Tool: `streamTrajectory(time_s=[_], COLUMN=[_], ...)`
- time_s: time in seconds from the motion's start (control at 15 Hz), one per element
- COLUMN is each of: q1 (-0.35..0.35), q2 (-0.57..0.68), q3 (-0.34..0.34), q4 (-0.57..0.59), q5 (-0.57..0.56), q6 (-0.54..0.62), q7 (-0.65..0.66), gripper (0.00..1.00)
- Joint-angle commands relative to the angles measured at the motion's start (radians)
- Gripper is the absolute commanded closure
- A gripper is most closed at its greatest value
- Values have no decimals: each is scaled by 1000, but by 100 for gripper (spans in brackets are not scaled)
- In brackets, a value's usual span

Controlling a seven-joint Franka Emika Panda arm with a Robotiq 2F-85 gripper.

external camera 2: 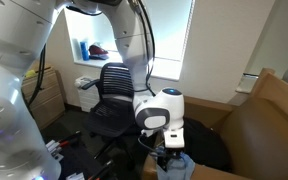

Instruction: Hang the blue t-shirt on the backrest of the chair

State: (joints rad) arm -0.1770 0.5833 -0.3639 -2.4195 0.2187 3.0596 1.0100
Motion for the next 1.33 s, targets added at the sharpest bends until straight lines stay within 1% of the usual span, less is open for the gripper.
streamTrajectory(time_s=[0.0,0.07,0.13,0.2,0.27,0.33,0.47,0.73,0.8,0.93,1.0,1.07,1.13,1.2,1.27], q1=[-5,-2,14,25,27,22,30,55,62,82,91,90,88,86,89], q2=[61,80,107,135,160,180,219,229,232,232,223,182,141,65,15], q3=[30,32,17,6,2,3,-7,-37,-46,-69,-76,-73,-69,-61,-60], q4=[48,70,92,118,140,162,200,241,254,279,288,283,271,225,194], q5=[63,75,79,84,90,93,102,99,95,81,73,67,64,64,62], q6=[28,6,-15,-32,-40,-52,-56,-99,-115,-170,-201,-223,-224,-188,-155], q7=[-30,-21,-11,-4,0,-2,3,22,30,48,56,47,33,2,-18], gripper=[0,0,0,25,28,34,48,74,83,95,94,97,96,94,95])
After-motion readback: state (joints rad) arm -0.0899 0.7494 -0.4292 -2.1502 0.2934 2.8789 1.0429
